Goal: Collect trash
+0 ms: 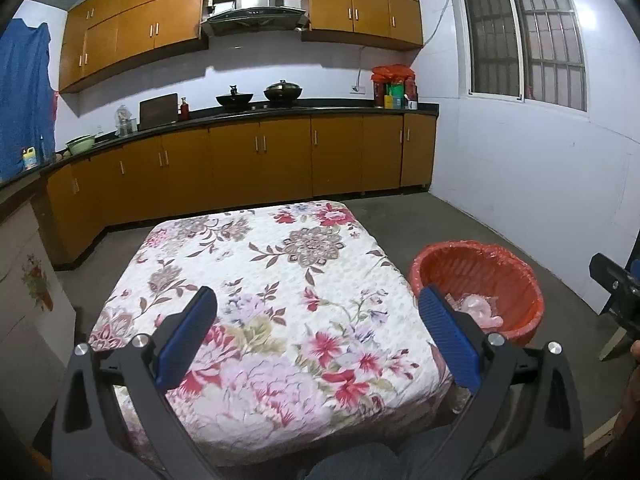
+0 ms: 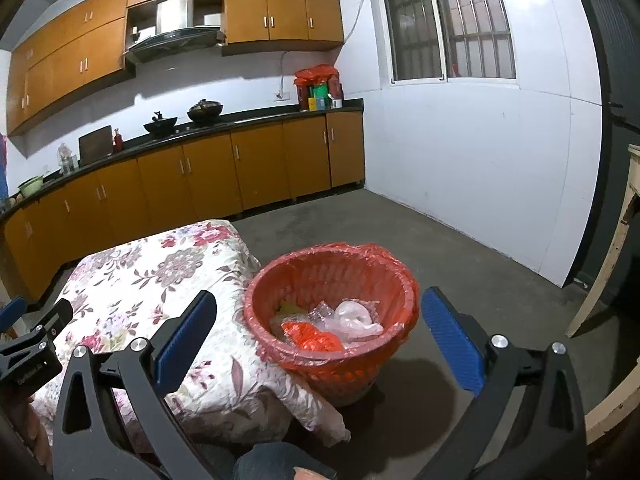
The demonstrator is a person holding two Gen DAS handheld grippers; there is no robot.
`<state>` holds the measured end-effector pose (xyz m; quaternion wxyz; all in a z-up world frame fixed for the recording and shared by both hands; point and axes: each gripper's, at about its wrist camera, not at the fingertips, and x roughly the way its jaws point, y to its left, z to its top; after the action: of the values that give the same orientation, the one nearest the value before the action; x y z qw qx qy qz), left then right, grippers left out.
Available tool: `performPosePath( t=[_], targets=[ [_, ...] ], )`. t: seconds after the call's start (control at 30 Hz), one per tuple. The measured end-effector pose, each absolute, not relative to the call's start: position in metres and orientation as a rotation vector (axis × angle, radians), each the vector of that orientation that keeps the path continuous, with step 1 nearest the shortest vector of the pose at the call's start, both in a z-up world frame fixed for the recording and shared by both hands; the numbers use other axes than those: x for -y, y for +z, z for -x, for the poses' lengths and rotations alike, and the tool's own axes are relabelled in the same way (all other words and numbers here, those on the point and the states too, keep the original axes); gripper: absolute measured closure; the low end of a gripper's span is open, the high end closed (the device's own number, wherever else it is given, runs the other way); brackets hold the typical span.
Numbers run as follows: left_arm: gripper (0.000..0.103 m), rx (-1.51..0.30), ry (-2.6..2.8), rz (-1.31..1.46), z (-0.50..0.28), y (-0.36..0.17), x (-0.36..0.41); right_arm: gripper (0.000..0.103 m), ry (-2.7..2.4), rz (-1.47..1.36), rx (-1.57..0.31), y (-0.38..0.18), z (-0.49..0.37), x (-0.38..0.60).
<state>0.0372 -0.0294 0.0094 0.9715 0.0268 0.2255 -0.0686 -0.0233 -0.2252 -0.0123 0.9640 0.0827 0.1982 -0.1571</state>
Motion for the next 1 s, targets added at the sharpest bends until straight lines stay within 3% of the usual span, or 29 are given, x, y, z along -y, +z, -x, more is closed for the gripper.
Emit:
performPosePath(
  t=[1.0],
  targets=[
    [0.004,-0.413,-0.065,-0.054,0.022,0.002,0.010,0.002,-0.377,-0.061,-0.406,-0.022,0.053,0.180]
  ],
)
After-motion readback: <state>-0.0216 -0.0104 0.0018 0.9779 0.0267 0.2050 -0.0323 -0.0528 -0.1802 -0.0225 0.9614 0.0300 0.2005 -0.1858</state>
